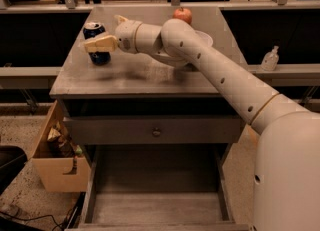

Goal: Place pepsi can into middle drawer

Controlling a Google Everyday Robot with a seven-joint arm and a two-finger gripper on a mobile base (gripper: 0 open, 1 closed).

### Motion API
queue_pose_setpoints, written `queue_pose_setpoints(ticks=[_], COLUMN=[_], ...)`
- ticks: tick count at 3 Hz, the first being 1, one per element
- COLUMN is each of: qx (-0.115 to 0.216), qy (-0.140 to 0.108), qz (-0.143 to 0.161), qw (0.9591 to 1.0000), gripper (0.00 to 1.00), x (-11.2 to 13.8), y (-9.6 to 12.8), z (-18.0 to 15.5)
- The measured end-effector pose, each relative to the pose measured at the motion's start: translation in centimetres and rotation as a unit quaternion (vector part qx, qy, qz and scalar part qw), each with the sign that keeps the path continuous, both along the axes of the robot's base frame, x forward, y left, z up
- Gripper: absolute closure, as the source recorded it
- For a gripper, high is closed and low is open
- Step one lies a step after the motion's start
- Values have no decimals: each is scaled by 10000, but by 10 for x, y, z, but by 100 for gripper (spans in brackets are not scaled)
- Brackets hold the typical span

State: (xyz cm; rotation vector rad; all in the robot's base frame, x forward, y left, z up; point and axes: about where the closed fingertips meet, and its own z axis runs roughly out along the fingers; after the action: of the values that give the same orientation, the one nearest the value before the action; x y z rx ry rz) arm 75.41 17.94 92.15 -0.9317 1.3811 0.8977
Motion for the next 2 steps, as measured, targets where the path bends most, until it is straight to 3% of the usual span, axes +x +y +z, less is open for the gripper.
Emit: queue_pose_setpoints(ticks=[1, 2], qx=[12, 11], qy=[101, 107], qz=[-52, -41], qw=[9999, 9999], gripper=[14, 38], x=[-6, -7], y=[13, 16], z=[-13, -14])
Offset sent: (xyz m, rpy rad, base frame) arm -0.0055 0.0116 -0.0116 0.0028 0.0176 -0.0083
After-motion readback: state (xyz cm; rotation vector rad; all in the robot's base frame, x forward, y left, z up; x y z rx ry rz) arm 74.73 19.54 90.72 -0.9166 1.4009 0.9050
